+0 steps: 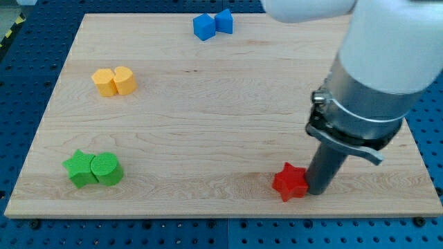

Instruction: Move the red circle closer to the red star

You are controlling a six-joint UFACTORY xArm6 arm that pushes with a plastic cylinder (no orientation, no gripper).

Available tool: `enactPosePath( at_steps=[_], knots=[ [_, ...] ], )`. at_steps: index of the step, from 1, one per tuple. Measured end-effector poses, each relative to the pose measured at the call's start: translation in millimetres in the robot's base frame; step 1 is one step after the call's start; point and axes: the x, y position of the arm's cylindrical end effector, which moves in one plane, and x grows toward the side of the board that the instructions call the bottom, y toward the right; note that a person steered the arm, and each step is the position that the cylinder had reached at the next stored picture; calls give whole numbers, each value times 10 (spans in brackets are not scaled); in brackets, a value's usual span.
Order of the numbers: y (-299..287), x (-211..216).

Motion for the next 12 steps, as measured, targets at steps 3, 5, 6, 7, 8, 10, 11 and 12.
enactPosePath(
  at_steps=[3, 5, 6, 7, 8, 10, 11, 12],
  knots=[
    [-86, 0],
    [1199, -54],
    [1295, -411],
    [1296, -802],
    [1286, -881],
    [1133, -944],
    [1133, -944],
    [1133, -937]
  ],
)
